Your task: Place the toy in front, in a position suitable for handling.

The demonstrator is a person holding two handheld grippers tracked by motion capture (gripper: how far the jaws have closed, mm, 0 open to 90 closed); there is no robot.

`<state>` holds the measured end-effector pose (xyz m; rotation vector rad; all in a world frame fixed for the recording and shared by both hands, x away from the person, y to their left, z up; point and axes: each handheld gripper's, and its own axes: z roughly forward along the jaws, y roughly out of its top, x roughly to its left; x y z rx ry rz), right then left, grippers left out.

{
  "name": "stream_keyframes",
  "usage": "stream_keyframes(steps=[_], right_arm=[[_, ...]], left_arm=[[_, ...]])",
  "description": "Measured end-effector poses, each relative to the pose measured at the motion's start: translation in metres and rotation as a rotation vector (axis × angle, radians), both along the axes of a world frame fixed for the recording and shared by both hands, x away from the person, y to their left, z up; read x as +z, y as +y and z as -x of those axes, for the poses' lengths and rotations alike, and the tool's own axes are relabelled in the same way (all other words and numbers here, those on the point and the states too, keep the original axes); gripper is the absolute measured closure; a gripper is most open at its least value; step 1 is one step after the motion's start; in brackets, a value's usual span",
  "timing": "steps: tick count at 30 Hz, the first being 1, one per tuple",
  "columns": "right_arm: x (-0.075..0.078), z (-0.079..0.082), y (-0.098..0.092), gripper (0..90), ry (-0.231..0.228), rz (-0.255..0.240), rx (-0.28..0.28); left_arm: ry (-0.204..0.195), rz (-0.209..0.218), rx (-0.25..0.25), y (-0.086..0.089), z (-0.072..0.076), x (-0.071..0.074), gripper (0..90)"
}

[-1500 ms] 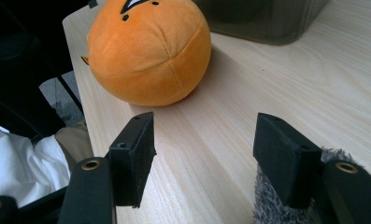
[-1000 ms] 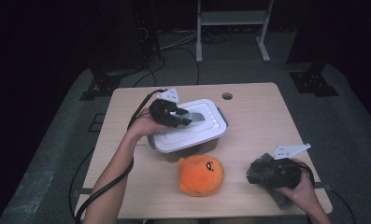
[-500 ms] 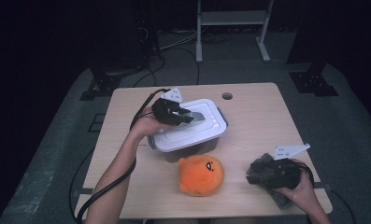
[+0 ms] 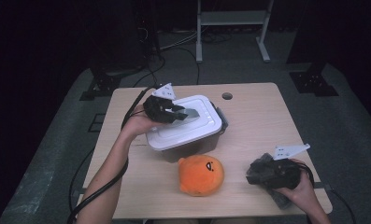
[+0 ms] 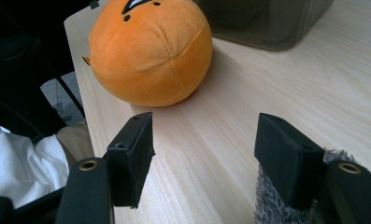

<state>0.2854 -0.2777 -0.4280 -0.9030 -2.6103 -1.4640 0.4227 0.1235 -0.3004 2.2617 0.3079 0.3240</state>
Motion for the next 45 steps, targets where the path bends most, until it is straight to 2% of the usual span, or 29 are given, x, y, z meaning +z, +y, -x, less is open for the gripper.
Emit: stream_keyframes(steps=[7, 9, 11, 13, 14, 19, 21, 26, 35, 45], right_arm=[[0.000, 0.000, 0.001, 36.3, 0.000, 0.005, 0.002], [-0.001, 0.000, 0.001, 36.2, 0.002, 0.005, 0.002], [-0.001, 0.000, 0.001, 36.3, 0.001, 0.006, 0.001], [-0.001, 0.000, 0.001, 36.3, 0.001, 0.005, 0.001], [-0.001, 0.000, 0.001, 36.3, 0.003, 0.005, -0.001], [0.000, 0.001, 0.001, 36.0, 0.002, 0.006, -0.003], [-0.001, 0.001, 0.001, 35.8, 0.002, 0.005, -0.004], [-0.001, 0.000, 0.000, 34.9, 0.003, 0.006, -0.011], [-0.002, 0.001, -0.002, 34.4, 0.006, 0.004, -0.017], [-0.002, 0.000, -0.002, 34.3, 0.008, 0.003, -0.020]], left_arm=[[-0.014, 0.013, 0.014, 0.020, 0.018, 0.010, 66.6], [-0.019, 0.031, 0.027, 0.032, 0.027, 0.013, 66.6], [-0.027, 0.025, 0.033, 0.041, 0.033, 0.016, 66.6], [-0.027, 0.040, 0.041, 0.044, 0.036, 0.016, 66.6], [-0.030, 0.049, 0.053, 0.053, 0.043, 0.018, 66.6], [-0.044, 0.059, 0.077, 0.074, 0.060, 0.020, 66.6], [-0.052, 0.073, 0.084, 0.083, 0.066, 0.020, 66.5], [-0.064, 0.072, 0.104, 0.099, 0.082, 0.019, 66.6], [-0.076, 0.067, 0.134, 0.122, 0.100, 0.016, 66.6], [-0.085, 0.091, 0.185, 0.156, 0.129, 0.004, 66.5]])
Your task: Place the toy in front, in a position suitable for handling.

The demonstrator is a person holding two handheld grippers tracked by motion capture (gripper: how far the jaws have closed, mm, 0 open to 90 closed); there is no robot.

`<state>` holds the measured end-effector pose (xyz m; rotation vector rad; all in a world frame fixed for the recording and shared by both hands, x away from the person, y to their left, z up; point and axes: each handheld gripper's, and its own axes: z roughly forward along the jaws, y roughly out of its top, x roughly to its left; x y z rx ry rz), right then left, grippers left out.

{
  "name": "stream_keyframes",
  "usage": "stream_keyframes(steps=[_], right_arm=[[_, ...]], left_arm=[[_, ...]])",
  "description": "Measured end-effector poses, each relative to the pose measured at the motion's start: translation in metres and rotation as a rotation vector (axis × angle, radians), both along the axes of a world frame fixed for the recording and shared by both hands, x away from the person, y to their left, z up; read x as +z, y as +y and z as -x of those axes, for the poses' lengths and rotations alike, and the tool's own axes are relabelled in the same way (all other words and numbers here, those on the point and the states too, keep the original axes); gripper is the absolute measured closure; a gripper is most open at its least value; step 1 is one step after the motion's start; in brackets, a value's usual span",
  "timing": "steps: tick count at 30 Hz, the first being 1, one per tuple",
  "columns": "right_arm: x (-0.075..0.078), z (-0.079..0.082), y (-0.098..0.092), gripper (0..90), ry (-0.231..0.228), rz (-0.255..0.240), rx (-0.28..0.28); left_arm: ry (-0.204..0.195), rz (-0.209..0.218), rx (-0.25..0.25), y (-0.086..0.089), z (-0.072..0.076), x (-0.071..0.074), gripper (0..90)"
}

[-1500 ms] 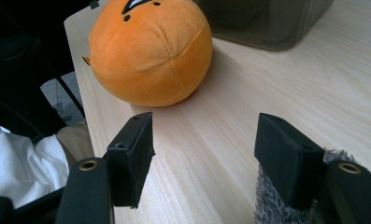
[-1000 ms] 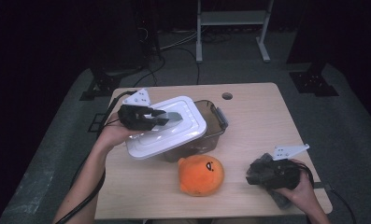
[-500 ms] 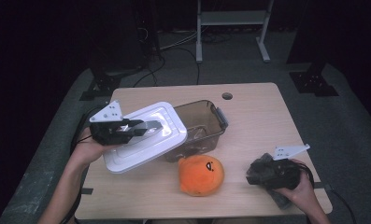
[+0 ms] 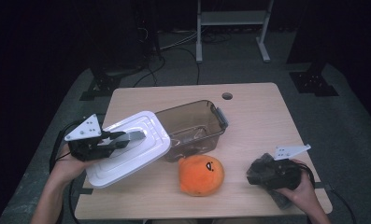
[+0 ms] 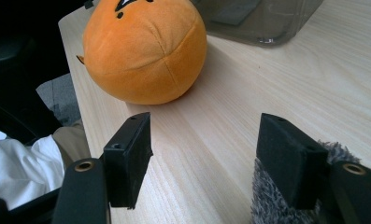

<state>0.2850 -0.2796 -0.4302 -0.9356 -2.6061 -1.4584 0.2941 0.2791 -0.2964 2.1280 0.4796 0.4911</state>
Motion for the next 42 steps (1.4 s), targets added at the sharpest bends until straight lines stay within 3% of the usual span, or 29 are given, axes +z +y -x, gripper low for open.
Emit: stream_keyframes(steps=[10, 20, 34, 42], right_arm=[[-0.002, 0.000, -0.001, 34.1, 0.007, 0.007, -0.006], [-0.003, -0.001, -0.001, 33.8, 0.012, 0.007, -0.011], [-0.003, -0.001, -0.002, 33.8, 0.012, 0.007, -0.012], [-0.002, 0.000, -0.002, 33.8, 0.011, 0.005, -0.013]], left_arm=[[-0.012, 0.036, 0.053, 0.024, 0.018, -0.016, 66.5], [0.015, 0.040, 0.085, 0.043, 0.032, -0.034, 66.5], [0.069, 0.048, 0.083, 0.051, 0.033, -0.069, 66.5], [0.102, 0.029, 0.080, 0.049, 0.026, -0.086, 66.4]])
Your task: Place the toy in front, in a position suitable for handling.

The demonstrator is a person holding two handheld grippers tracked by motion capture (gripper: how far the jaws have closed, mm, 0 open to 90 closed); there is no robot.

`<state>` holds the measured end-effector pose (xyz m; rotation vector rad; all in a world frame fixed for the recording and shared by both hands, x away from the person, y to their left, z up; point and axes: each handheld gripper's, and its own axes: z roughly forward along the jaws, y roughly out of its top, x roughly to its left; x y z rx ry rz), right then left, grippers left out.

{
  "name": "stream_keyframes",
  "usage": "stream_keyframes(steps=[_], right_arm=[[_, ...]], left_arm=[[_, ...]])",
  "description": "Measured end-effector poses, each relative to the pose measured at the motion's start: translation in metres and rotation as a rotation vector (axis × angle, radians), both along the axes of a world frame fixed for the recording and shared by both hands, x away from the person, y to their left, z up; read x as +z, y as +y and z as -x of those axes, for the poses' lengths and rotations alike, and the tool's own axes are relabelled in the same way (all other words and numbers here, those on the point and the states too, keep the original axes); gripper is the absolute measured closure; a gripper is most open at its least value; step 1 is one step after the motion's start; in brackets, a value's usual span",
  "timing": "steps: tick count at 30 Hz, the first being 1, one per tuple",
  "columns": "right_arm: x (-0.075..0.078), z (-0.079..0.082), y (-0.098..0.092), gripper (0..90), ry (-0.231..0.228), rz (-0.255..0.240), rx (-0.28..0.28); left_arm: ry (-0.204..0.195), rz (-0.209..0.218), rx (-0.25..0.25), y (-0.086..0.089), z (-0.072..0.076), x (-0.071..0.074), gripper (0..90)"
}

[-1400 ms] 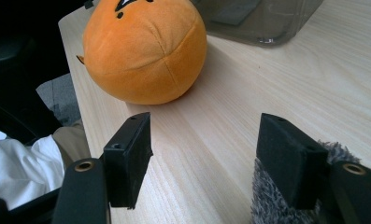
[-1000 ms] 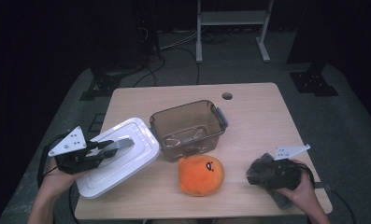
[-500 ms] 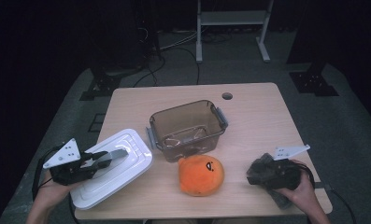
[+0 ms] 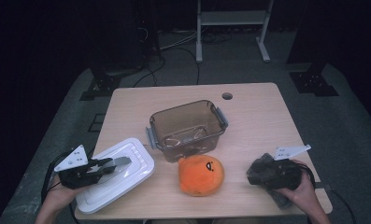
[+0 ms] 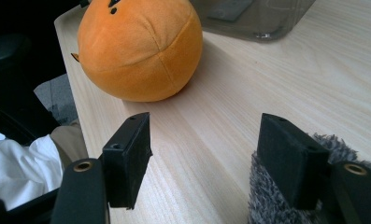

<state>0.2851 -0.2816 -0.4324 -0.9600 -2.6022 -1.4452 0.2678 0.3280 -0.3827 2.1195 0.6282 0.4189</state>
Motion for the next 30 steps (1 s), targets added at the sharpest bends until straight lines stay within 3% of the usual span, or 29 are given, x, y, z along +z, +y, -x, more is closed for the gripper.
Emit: stream_keyframes(steps=[12, 27, 30], right_arm=[[0.000, 0.000, -0.001, 33.8, 0.000, 0.000, 0.001], [0.000, 0.001, 0.000, 33.8, 0.000, 0.001, 0.005], [0.000, 0.001, -0.001, 33.8, 0.001, -0.001, 0.004]], left_arm=[[0.056, -0.012, -0.004, -0.011, -0.014, -0.032, 66.3], [0.114, -0.039, -0.028, -0.023, -0.023, -0.056, 66.0], [0.123, -0.027, -0.029, -0.023, -0.022, -0.057, 65.9]])
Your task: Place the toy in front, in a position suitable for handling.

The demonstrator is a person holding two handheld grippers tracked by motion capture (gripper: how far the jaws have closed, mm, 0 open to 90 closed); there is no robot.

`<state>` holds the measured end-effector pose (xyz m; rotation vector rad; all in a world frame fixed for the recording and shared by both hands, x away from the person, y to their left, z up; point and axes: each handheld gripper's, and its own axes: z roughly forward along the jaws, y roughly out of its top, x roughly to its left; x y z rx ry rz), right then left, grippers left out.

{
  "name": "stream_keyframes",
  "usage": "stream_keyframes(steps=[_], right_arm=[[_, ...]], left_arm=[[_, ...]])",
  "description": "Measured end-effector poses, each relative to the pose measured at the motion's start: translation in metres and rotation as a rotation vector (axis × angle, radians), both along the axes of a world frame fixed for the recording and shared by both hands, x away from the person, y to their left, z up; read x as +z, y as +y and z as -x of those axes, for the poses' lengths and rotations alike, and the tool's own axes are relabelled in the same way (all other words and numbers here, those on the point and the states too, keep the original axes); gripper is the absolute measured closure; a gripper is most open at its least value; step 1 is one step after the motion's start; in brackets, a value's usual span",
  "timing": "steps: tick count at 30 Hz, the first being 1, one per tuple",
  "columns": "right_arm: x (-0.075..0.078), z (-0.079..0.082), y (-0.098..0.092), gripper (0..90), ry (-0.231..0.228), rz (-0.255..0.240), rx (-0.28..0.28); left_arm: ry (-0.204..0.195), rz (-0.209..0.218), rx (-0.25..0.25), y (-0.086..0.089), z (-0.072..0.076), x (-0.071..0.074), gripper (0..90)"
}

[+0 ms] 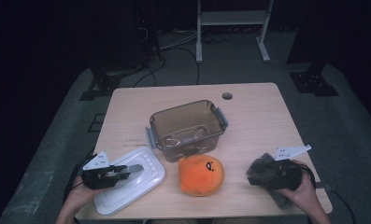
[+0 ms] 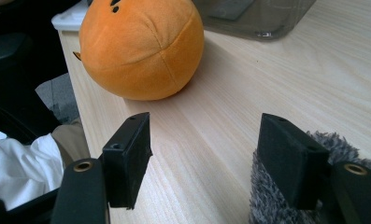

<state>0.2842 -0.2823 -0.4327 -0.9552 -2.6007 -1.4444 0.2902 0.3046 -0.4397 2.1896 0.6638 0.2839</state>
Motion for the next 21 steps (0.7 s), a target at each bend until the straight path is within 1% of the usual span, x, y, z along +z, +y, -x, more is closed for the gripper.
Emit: stream_keyframes(steps=[2, 8, 9, 10, 12, 15, 18, 20, 21], right_arm=[[0.000, 0.000, 0.000, 33.8, 0.000, 0.001, 0.000], [0.000, 0.000, 0.000, 33.8, 0.000, 0.002, 0.002], [0.000, 0.000, 0.000, 33.8, 0.000, 0.001, 0.002], [0.000, 0.000, 0.000, 33.8, -0.001, 0.001, 0.002], [0.000, 0.000, 0.000, 33.8, 0.000, 0.001, 0.002], [0.000, 0.000, 0.001, 33.9, 0.001, 0.001, 0.002], [0.000, 0.000, 0.001, 33.9, 0.001, 0.003, 0.003], [0.000, 0.000, 0.001, 33.9, 0.001, 0.002, 0.003], [0.000, 0.000, 0.001, 33.9, 0.000, 0.002, 0.003]], left_arm=[[-0.002, 0.007, 0.005, 0.001, 0.000, 0.001, 65.4], [-0.011, 0.011, 0.014, 0.003, 0.002, 0.005, 62.6], [-0.024, 0.013, 0.017, 0.003, 0.003, 0.009, 61.4], [-0.028, 0.023, 0.020, 0.003, 0.004, 0.011, 60.9], [-0.042, 0.028, 0.017, 0.002, 0.006, 0.015, 60.1], [-0.052, 0.045, 0.004, -0.002, 0.008, 0.022, 57.8], [-0.060, 0.058, -0.021, -0.010, 0.010, 0.028, 55.6], [-0.061, 0.058, -0.030, -0.013, 0.010, 0.030, 53.7], [-0.066, 0.068, -0.047, -0.020, 0.012, 0.034, 53.0]])
